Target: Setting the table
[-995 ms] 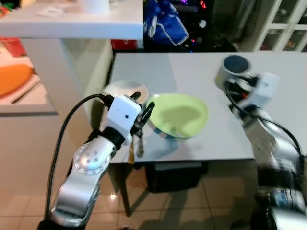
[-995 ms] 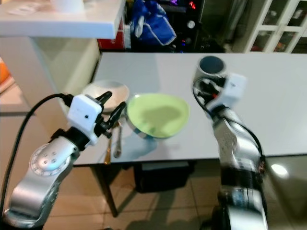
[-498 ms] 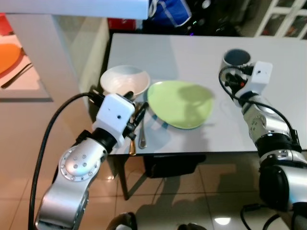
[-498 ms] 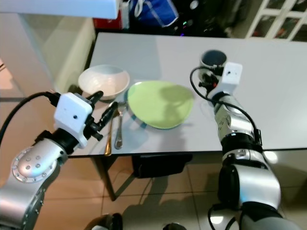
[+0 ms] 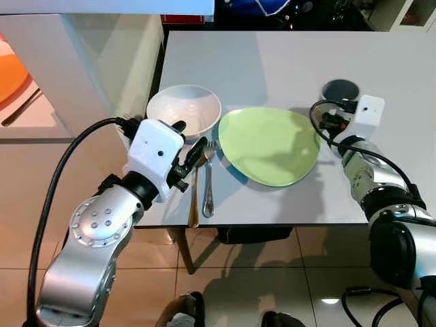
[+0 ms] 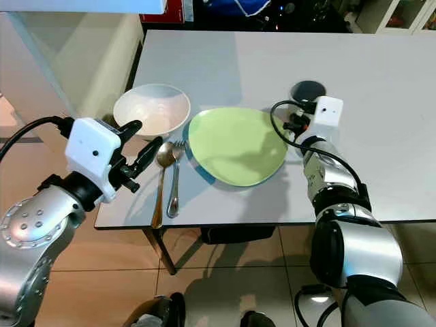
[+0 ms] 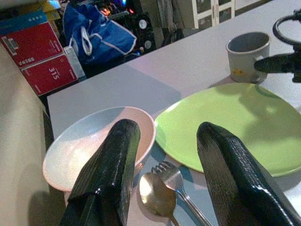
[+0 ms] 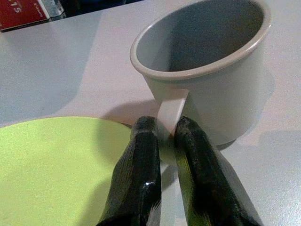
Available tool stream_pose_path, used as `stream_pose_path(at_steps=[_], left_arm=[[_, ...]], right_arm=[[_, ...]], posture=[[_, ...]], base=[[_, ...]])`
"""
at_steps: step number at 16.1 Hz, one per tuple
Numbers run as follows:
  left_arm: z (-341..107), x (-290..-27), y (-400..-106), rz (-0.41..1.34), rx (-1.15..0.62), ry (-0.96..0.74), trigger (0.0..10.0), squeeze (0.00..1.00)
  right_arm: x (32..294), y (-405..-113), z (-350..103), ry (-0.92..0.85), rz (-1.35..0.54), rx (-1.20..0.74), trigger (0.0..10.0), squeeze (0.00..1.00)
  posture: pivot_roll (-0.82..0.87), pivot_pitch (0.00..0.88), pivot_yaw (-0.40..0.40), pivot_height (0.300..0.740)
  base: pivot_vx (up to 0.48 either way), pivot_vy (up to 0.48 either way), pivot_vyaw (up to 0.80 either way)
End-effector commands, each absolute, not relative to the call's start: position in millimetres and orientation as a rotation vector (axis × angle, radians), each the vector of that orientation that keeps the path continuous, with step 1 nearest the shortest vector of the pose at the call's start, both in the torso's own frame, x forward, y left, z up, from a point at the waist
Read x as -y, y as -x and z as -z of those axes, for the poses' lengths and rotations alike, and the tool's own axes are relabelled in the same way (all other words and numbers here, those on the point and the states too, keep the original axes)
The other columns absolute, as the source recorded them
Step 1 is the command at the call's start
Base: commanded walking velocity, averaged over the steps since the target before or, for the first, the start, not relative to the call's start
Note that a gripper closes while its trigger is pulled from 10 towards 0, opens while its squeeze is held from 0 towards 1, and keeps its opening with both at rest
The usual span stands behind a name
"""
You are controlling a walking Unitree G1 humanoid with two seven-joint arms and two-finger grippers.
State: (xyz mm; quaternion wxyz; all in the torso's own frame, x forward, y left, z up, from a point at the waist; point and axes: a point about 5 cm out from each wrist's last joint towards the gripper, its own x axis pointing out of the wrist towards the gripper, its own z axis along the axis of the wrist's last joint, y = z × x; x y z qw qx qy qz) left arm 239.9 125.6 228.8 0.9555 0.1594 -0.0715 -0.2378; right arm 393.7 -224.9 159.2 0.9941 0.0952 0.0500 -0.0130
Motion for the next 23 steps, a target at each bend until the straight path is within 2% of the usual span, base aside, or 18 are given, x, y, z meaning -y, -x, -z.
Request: stream_pose_path(at_steps=[1, 5, 6, 7, 8, 12, 15, 19, 20, 21, 23], left_arm=[[-230.0, -126.3, -235.1, 0.490, 0.146, -0.325, 10.0, 0.00], [-231.2, -124.6, -235.0, 0.504, 0.139, -0.319, 10.0, 0.00], [-232.0, -124.3, -235.4, 0.507, 0.140, -0.319, 10.0, 0.00], [-232.2, -124.3, -235.8, 0.509, 0.140, -0.319, 10.0, 0.00], [-232.2, -124.3, -236.0, 0.510, 0.140, -0.320, 10.0, 0.00], [-232.8, -122.9, -237.9, 0.514, 0.142, -0.319, 10.0, 0.00], [-232.2, -121.1, -240.3, 0.525, 0.146, -0.325, 10.0, 0.00], [-233.0, -121.2, -244.5, 0.529, 0.152, -0.333, 10.0, 0.00], [-232.8, -120.9, -245.1, 0.528, 0.154, -0.330, 10.0, 0.00], [-232.3, -120.4, -246.3, 0.527, 0.156, -0.327, 10.0, 0.00], [-233.4, -120.0, -251.0, 0.510, 0.170, -0.309, 10.0, 0.00]], right_arm=[[223.3, -394.1, -157.4, -0.210, 0.029, -0.113, 10.0, 0.00], [223.5, -395.7, -160.7, -0.345, 0.031, -0.098, 10.0, 0.00], [225.9, -395.9, -163.0, -0.392, 0.032, -0.087, 10.0, 0.67], [227.9, -396.2, -165.2, -0.432, 0.032, -0.077, 10.0, 0.76], [229.2, -396.2, -166.3, -0.448, 0.028, -0.072, 10.0, 1.00], [232.8, -396.0, -169.0, -0.468, 0.007, -0.066, 10.0, 1.00], [238.4, -393.5, -163.5, -0.402, 0.069, -0.096, 10.0, 1.00], [242.5, -392.5, -163.9, -0.423, 0.110, -0.068, 10.0, 1.00], [242.6, -392.9, -165.5, -0.407, 0.111, -0.061, 10.0, 0.42], [242.4, -393.2, -166.7, -0.391, 0.114, -0.054, 10.0, 0.00], [241.2, -394.5, -171.9, -0.424, 0.106, -0.006, 10.0, 0.00]], posture=[[0.17, 0.169, 0.027, 0.740], [0.16, 0.158, 0.033, 0.740], [0.17, 0.156, 0.035, 0.740], [0.16, 0.155, 0.037, 0.740], [0.16, 0.154, 0.038, 0.740], [0.16, 0.143, 0.039, 0.740], [0.16, 0.129, 0.041, 0.740], [0.16, 0.102, 0.043, 0.740], [0.16, 0.095, 0.044, 0.740], [0.16, 0.086, 0.042, 0.740], [0.15, 0.064, 0.041, 0.740]], base=[[0.000, 0.000, 0.00], [0.000, 0.000, 0.00], [0.000, 0.000, 0.00], [0.000, 0.000, 0.00], [0.000, 0.000, 0.00], [0.000, 0.000, 0.00], [0.000, 0.000, 0.00], [0.000, 0.000, 0.00], [0.000, 0.000, 0.00], [0.000, 0.000, 0.00], [0.000, 0.000, 0.00]])
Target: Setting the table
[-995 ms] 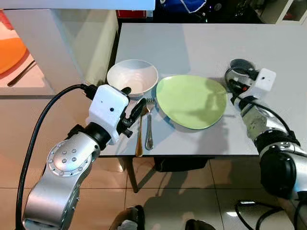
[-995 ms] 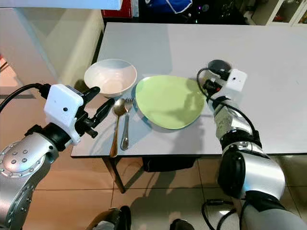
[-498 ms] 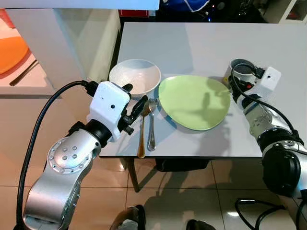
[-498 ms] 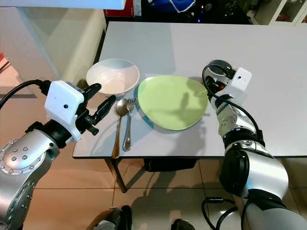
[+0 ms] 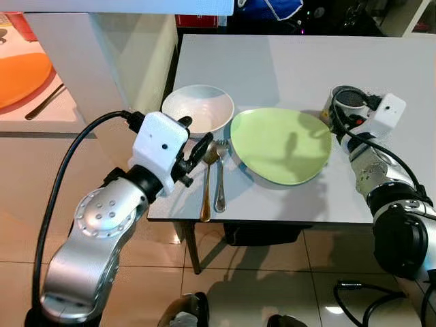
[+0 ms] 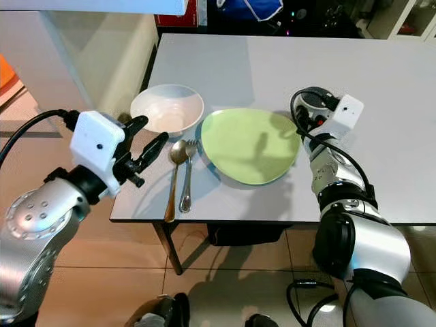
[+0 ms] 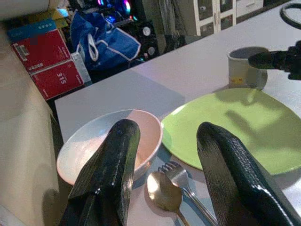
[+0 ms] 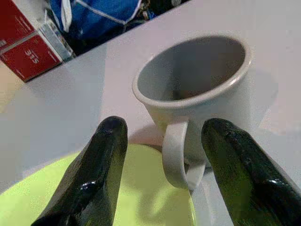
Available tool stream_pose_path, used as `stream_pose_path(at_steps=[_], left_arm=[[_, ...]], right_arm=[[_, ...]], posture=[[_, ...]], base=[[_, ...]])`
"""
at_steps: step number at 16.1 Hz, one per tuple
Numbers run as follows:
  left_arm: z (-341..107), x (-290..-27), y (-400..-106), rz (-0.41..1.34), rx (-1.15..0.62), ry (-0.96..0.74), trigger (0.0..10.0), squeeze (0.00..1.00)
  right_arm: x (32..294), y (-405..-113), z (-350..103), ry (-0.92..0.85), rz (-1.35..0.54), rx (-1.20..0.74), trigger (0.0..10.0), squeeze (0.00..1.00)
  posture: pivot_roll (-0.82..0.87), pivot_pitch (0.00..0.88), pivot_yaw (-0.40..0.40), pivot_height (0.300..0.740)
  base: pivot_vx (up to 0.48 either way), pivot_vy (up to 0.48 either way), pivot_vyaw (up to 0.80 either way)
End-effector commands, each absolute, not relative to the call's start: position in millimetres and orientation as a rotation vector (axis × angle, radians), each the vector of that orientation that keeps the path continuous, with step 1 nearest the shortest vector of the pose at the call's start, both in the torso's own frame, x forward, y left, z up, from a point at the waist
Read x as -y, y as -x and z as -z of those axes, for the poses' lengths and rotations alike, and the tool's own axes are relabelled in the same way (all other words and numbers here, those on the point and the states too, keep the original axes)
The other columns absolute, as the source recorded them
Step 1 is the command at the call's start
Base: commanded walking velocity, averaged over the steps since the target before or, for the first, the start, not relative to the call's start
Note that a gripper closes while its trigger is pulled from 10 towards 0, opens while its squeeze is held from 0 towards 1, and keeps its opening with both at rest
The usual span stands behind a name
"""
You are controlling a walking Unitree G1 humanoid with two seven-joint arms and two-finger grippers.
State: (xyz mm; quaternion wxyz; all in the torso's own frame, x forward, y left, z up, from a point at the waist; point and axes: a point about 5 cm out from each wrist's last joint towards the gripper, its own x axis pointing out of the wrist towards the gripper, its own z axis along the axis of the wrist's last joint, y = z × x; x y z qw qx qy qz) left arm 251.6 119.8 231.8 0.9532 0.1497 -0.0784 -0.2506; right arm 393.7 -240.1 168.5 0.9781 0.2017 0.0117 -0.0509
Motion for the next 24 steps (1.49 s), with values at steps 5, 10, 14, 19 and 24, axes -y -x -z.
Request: stream_pose_path(at_steps=[5, 10, 14, 19, 24], left_arm=[[-225.7, -118.8, -266.9, 0.465, 0.157, -0.234, 10.0, 0.00], [-216.0, -125.0, -286.3, 0.347, 0.122, -0.284, 10.0, 0.00], [-209.2, -138.6, -304.3, 0.195, 0.075, -0.252, 10.0, 0.00], [-196.1, -130.5, -289.1, 0.190, 0.078, -0.181, 10.0, 0.00], [-184.8, -132.6, -280.8, 0.156, 0.053, -0.135, 10.0, 0.00]], right_arm=[[247.5, -392.8, -180.3, -0.277, 0.186, 0.073, 10.0, 0.00], [264.9, -381.8, -210.9, -0.168, 0.266, 0.357, 10.0, 0.00], [226.9, -365.3, -191.8, -0.109, 0.161, 0.223, 10.0, 0.00], [181.4, -294.9, -189.2, -0.140, 0.047, 0.192, 10.0, 0.00], [146.5, -253.3, -174.1, -0.057, -0.110, 0.047, 10.0, 0.00]], posture=[[0.10, 0.000, 0.030, 0.740], [0.06, 0.000, 0.030, 0.740], [0.01, 0.000, 0.049, 0.740], [-0.03, 0.000, 0.050, 0.740], [-0.05, 0.000, 0.046, 0.740]], base=[[0.000, 0.000, 0.00], [0.000, 0.000, 0.00], [0.000, 0.000, 0.00], [0.000, 0.000, 0.00], [0.000, 0.000, 0.00]])
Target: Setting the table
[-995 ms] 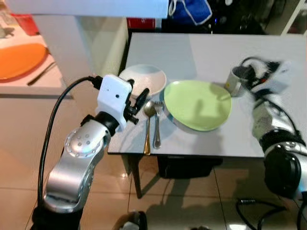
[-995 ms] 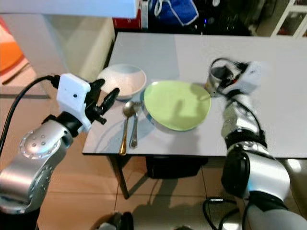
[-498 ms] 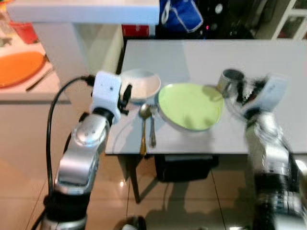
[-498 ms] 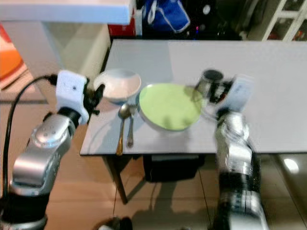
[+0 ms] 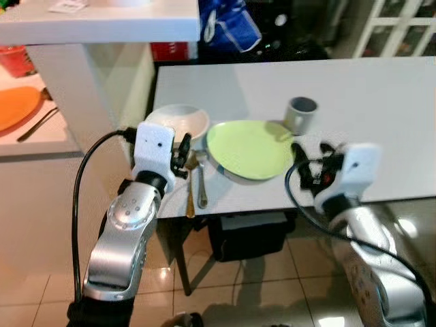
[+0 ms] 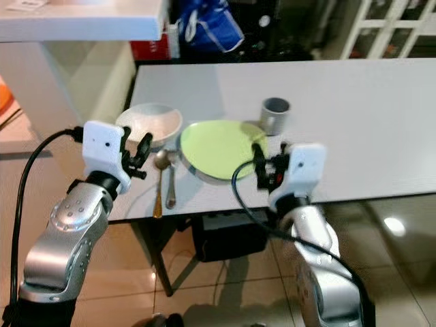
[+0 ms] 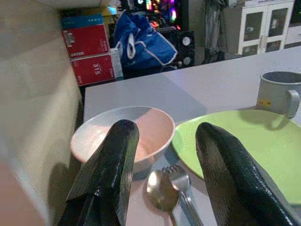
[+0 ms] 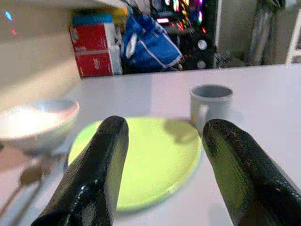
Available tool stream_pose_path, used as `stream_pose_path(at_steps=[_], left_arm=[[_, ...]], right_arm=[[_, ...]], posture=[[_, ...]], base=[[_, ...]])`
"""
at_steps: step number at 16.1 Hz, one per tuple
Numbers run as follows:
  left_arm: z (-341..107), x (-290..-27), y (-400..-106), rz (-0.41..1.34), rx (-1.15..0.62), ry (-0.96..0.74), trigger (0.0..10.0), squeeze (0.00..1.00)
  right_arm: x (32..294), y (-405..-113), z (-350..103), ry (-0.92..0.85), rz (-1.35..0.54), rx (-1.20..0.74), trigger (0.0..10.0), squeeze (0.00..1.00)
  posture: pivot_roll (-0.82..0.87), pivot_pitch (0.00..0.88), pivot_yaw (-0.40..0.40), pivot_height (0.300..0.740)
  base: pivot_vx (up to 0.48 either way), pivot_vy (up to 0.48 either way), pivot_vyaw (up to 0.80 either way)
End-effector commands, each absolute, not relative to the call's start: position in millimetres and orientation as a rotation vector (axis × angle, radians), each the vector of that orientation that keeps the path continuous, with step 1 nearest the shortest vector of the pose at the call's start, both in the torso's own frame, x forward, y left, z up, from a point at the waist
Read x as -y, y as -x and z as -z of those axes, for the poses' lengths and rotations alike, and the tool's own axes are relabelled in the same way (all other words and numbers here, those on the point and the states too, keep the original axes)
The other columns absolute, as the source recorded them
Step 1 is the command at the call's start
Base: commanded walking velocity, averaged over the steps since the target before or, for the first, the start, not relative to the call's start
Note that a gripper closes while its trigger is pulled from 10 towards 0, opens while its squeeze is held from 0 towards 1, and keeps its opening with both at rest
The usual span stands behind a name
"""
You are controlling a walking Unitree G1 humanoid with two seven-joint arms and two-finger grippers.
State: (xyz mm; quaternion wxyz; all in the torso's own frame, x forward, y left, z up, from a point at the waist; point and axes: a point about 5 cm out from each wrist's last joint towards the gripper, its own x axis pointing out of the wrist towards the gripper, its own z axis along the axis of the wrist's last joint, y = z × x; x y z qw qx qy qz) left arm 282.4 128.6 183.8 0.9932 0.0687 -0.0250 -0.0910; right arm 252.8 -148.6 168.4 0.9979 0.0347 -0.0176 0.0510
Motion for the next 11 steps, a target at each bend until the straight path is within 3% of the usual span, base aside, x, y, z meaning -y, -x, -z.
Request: stream_pose_path(at_steps=[1, 11], left_arm=[[-180.7, -135.9, -279.3, 0.137, 0.041, -0.145, 10.0, 0.00], [-173.4, -131.2, -276.4, 0.168, 0.033, -0.190, 10.0, 0.00]], right_arm=[[146.9, -251.0, -172.2, -0.046, -0.100, 0.033, 10.0, 0.00], [154.9, -248.8, -160.5, -0.104, -0.018, -0.064, 10.0, 0.00]], posture=[[-0.05, 0.000, 0.044, 0.740], [-0.05, 0.000, 0.031, 0.740]], base=[[0.000, 0.000, 0.00], [0.000, 0.000, 0.00]])
